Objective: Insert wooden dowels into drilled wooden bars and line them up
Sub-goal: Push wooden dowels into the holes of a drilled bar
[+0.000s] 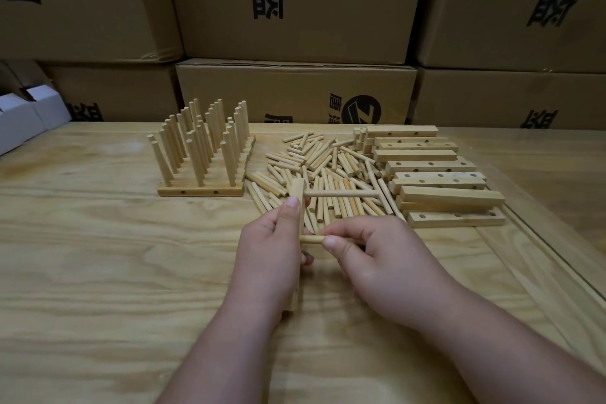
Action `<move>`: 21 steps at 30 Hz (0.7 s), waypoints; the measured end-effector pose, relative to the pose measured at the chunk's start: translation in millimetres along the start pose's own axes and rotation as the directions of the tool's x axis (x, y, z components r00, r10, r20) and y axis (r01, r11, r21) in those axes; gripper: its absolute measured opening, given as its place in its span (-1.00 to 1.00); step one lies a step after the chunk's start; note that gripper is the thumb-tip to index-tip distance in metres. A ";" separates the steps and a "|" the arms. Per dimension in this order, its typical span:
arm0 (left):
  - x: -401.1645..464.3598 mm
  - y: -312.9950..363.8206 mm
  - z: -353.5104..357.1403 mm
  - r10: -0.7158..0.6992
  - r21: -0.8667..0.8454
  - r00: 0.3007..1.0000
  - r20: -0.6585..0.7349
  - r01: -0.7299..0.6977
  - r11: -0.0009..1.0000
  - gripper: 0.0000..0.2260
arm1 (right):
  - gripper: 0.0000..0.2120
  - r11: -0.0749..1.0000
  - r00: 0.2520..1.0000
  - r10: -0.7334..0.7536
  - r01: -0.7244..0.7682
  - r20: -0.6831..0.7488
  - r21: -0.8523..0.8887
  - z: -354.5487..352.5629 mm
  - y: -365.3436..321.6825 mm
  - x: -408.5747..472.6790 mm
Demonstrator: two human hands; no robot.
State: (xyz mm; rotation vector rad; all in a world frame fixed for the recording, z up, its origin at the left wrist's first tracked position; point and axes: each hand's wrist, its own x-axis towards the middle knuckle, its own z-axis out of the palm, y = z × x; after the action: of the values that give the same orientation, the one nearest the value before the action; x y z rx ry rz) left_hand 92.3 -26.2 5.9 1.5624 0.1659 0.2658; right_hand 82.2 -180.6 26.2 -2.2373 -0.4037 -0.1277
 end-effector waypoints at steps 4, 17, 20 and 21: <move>1.4 2.5 -2.9 -0.069 -0.028 0.997 0.044 0.070 0.997 -0.61 | -0.89 0.998 0.998 -0.044 0.042 -0.033 -0.048 -0.1 -3.5 -0.9; 2.3 5.3 -2.1 -0.131 -0.220 0.988 0.084 0.146 0.965 -0.64 | -0.89 0.990 0.949 -0.101 0.126 -0.298 0.065 7.1 11.6 2.4; 3.7 2.5 -3.2 -0.108 -0.146 0.984 0.145 0.129 0.981 -0.63 | -0.84 0.978 0.918 -0.091 0.155 -0.387 0.137 6.5 15.2 4.8; 4.3 2.1 -2.8 -0.113 -0.120 0.984 0.139 0.130 0.984 -0.62 | -0.81 0.967 0.911 -0.073 0.165 -0.405 0.196 6.6 16.8 5.3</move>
State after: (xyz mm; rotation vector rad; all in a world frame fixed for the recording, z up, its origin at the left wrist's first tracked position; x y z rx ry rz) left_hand 95.5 -22.4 8.2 1.4305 0.1373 0.0755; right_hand 92.5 -184.3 10.9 -1.9005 -0.3153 -0.5628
